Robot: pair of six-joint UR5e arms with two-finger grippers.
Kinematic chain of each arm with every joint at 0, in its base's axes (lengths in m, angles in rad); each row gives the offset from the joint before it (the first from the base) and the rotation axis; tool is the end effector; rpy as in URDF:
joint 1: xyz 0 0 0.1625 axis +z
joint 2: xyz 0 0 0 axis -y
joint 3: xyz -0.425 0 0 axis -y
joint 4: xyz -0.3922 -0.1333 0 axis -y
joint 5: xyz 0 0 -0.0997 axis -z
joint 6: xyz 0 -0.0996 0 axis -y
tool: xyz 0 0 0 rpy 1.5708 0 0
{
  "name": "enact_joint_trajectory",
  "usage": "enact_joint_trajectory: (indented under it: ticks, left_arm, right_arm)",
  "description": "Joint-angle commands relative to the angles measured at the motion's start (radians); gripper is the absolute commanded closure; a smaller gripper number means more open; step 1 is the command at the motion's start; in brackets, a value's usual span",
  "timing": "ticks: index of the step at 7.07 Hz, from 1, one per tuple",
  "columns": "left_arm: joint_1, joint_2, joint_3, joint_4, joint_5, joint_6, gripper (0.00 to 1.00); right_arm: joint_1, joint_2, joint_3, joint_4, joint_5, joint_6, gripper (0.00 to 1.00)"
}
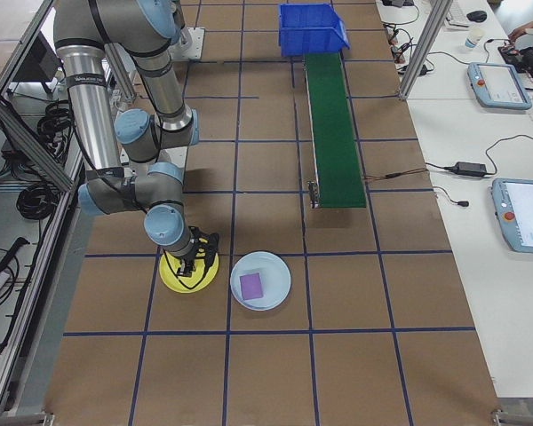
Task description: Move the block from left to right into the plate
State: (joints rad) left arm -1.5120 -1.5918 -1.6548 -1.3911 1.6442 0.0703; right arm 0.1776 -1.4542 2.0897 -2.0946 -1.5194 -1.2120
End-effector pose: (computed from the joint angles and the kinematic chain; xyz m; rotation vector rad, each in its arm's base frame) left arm -0.0961 -0.5123 0.4547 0.0134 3.0617 -0.1069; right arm -0.4215 -0.2163 0.2419 0.2776 3.0074 -0.0301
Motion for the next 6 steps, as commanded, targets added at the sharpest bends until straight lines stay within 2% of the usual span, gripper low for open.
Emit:
enact_joint_trajectory:
  ticks: [1, 2, 3, 4, 5, 6]
  left_arm:
    - [-0.037, 0.004, 0.007, -0.014, 0.008, -0.003, 0.0]
    - [-0.031, 0.004, 0.029, -0.09, 0.008, -0.003, 0.0]
    - [-0.031, 0.009, 0.042, -0.126, 0.008, -0.004, 0.0]
    - [-0.034, 0.012, 0.036, -0.123, 0.008, -0.009, 0.0]
    - [-0.034, 0.013, 0.033, -0.114, 0.003, -0.011, 0.0]
    - [-0.033, 0.013, 0.035, -0.106, -0.004, -0.017, 0.0]
  right_arm:
    - [0.075, -0.02, -0.025, 0.019, -0.004, 0.162, 0.0]
    - [0.202, -0.05, -0.045, 0.028, -0.036, 0.245, 0.0]
    - [0.347, -0.107, -0.09, 0.098, -0.079, 0.352, 0.0]
    - [0.494, -0.135, -0.168, 0.181, -0.079, 0.479, 0.0]
    - [0.634, -0.138, -0.257, 0.376, -0.097, 0.552, 0.0]
    - [0.711, -0.143, -0.31, 0.483, -0.085, 0.721, 0.0]
